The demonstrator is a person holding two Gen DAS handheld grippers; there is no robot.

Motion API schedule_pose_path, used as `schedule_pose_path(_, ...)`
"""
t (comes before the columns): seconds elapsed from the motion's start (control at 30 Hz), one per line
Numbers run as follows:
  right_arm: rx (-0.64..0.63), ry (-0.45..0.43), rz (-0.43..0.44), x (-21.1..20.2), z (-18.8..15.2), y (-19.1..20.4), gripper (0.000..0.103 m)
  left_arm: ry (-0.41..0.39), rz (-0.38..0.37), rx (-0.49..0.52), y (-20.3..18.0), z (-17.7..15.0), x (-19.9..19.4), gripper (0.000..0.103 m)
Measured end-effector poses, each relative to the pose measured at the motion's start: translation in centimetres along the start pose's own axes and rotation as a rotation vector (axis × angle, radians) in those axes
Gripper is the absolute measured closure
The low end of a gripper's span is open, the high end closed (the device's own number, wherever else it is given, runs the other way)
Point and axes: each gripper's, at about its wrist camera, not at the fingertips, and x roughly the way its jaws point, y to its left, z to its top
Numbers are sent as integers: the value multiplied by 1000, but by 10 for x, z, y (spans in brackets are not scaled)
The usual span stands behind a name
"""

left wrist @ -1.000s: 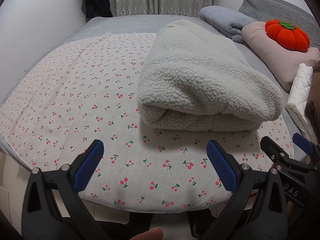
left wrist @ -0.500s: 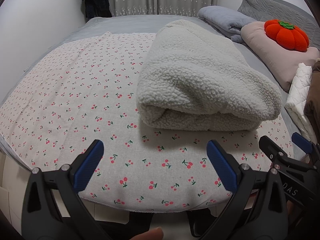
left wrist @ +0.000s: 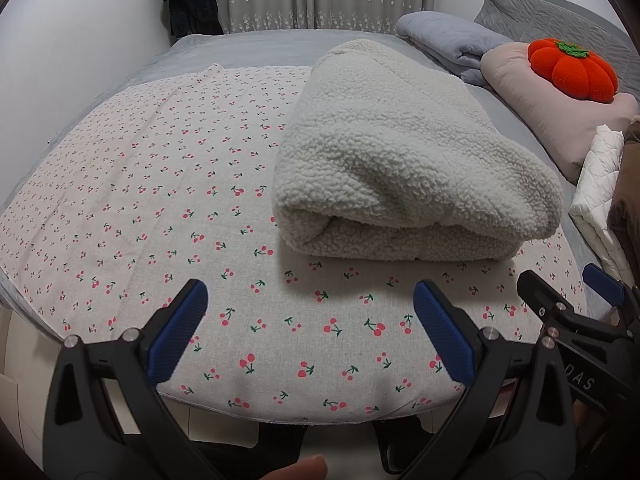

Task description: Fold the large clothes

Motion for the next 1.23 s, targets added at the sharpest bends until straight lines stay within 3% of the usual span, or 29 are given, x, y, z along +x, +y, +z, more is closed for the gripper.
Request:
schedule_pose_path(0.47,0,0,-1,0,0,0,1,1,0,3,3,-1,0,1)
schedule_pose_path(1.1,15,8,-23,10,-1,-2,1,69,8,-13,19,-3,24,1)
schedule_pose_path(1.23,24,9,-27,15,-2,0,1,59,-29,-38,25,0,25,1)
